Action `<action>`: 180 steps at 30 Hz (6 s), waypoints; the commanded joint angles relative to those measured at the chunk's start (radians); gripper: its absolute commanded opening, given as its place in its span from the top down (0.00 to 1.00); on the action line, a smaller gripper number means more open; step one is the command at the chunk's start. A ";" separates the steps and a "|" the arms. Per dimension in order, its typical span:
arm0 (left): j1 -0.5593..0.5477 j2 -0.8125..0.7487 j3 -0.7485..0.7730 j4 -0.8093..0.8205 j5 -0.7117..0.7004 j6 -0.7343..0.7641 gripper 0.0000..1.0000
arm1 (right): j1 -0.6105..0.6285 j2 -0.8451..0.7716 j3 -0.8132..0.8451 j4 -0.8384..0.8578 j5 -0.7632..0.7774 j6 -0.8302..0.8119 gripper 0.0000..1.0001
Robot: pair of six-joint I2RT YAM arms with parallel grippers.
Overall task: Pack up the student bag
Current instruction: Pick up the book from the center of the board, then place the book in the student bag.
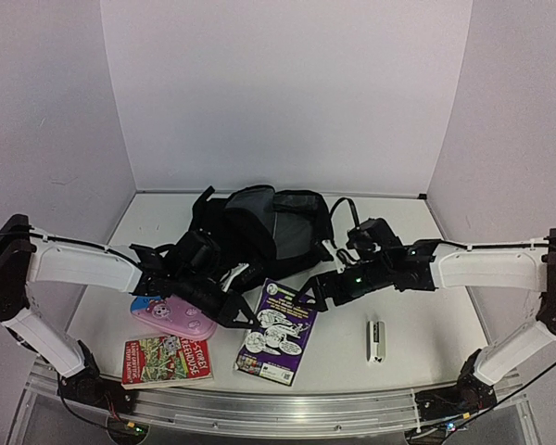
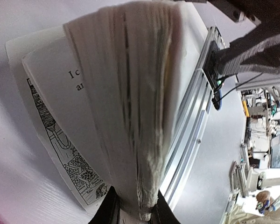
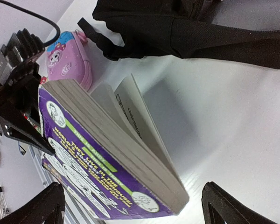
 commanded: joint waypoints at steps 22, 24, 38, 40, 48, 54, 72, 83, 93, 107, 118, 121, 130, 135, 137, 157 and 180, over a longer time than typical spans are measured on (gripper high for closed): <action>-0.045 -0.175 0.067 -0.104 0.131 0.209 1.00 | 0.004 0.109 0.204 -0.216 -0.383 -0.151 0.11; -0.045 -0.171 0.067 -0.101 0.134 0.211 1.00 | 0.003 0.111 0.215 -0.206 -0.417 -0.154 0.17; -0.045 -0.096 0.070 -0.036 0.193 0.191 1.00 | 0.010 0.107 0.218 -0.162 -0.565 -0.156 0.52; -0.044 -0.089 0.073 -0.030 0.187 0.186 1.00 | 0.017 0.118 0.214 -0.161 -0.559 -0.158 0.56; -0.045 -0.081 0.087 -0.006 0.137 0.140 1.00 | 0.069 0.173 0.219 -0.139 -0.535 -0.154 0.74; -0.042 -0.074 0.093 -0.021 0.084 0.121 1.00 | 0.078 0.152 0.226 -0.116 -0.474 -0.148 0.99; 0.344 -0.043 0.312 -0.106 -0.284 -0.234 0.05 | -0.059 -0.243 0.303 -0.203 0.574 0.030 1.00; 0.474 0.317 0.539 0.082 -0.145 -0.416 0.00 | -0.231 -0.216 0.356 -0.218 0.741 0.079 1.00; 0.480 0.525 0.709 0.071 -0.114 -0.392 0.50 | -0.254 -0.228 0.328 -0.072 0.577 0.171 1.00; 0.422 0.128 0.362 0.191 0.027 -0.057 1.00 | -0.253 -0.108 0.197 0.329 0.332 0.451 1.00; 0.403 -0.059 0.239 0.193 0.130 -0.024 1.00 | -0.251 0.007 0.167 0.469 0.246 0.542 1.00; 0.403 -0.061 0.244 0.194 0.128 -0.028 1.00 | -0.240 0.045 0.159 0.478 0.246 0.575 1.00; 0.402 -0.047 0.277 0.232 0.118 -0.047 1.00 | -0.159 0.144 0.098 0.565 0.307 0.698 1.00; 0.403 -0.059 0.306 0.251 0.121 -0.043 1.00 | -0.148 0.208 0.089 0.628 0.323 0.757 1.00; 0.403 -0.057 0.319 0.251 0.135 -0.042 1.00 | -0.147 0.233 0.097 0.655 0.327 0.775 1.00; 0.399 -0.003 0.355 0.215 0.195 -0.058 1.00 | -0.085 0.770 0.563 0.603 0.429 0.737 0.84; 0.556 0.197 0.375 -0.159 -0.286 -0.007 0.94 | -0.031 0.292 0.362 0.311 0.555 0.296 0.09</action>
